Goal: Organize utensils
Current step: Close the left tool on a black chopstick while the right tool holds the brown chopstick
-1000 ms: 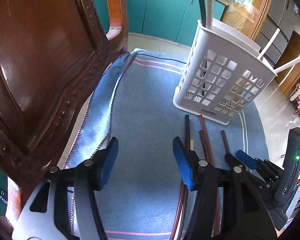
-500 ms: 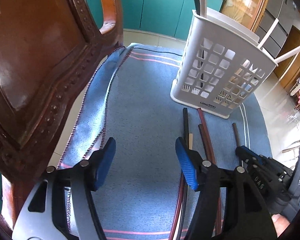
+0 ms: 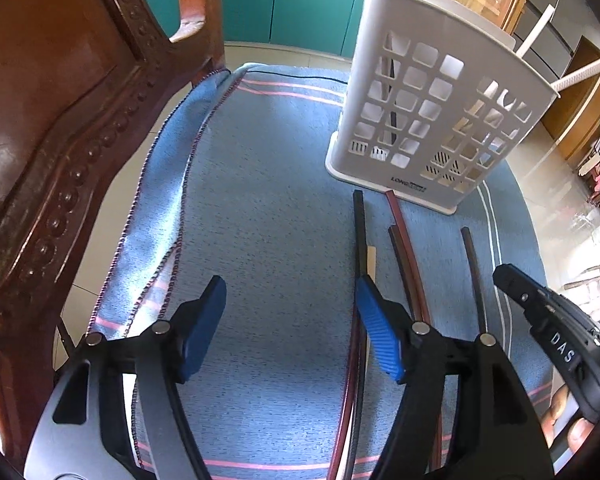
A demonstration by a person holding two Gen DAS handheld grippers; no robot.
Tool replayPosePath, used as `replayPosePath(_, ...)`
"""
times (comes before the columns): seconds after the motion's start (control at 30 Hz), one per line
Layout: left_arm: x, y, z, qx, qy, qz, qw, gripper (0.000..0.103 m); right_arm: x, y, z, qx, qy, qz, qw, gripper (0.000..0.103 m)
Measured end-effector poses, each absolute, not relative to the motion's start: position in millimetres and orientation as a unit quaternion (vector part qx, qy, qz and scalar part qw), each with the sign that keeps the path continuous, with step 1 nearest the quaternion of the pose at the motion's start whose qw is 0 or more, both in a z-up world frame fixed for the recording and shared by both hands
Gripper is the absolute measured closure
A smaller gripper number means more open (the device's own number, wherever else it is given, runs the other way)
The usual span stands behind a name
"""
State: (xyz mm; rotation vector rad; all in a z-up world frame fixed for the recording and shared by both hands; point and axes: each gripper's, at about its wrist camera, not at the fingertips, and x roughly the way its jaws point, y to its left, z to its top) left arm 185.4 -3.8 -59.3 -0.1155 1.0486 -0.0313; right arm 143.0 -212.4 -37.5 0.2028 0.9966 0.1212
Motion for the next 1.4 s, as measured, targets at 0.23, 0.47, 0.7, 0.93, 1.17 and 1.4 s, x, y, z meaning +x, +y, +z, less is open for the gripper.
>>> replayPosePath(0.23,187.7,-13.1,-68.8,-0.043,0.511,-0.017,0.859,0.032,147.3,-218.6,-44.6,0.108,0.493,0.052,0.862,0.096)
replayPosePath(0.47,188.5,-21.0,-75.3,-0.033,0.517,-0.018,0.855,0.03,147.2,-207.2,-51.1,0.079,0.507,0.066,0.856,0.093)
replayPosePath(0.7,186.7,-24.2,-78.1,-0.029,0.52,-0.021,0.853,0.029,145.2,-191.8,-59.6,0.027,0.516,0.056,0.854,0.073)
replayPosePath(0.93,185.0,-25.6,-79.9,-0.025,0.523,-0.023,0.852,0.028,138.1,-182.4,-60.5,0.015,0.509,0.059,0.858,0.09)
replayPosePath(1.17,184.7,-25.9,-79.6,-0.026,0.523,-0.023,0.852,0.027,140.1,-192.8,-49.1,0.054,0.489,0.07,0.868,0.096)
replayPosePath(1.4,183.0,-27.0,-84.8,-0.022,0.525,-0.024,0.85,0.026,135.7,-196.8,-33.4,0.077,0.46,0.09,0.88,0.096)
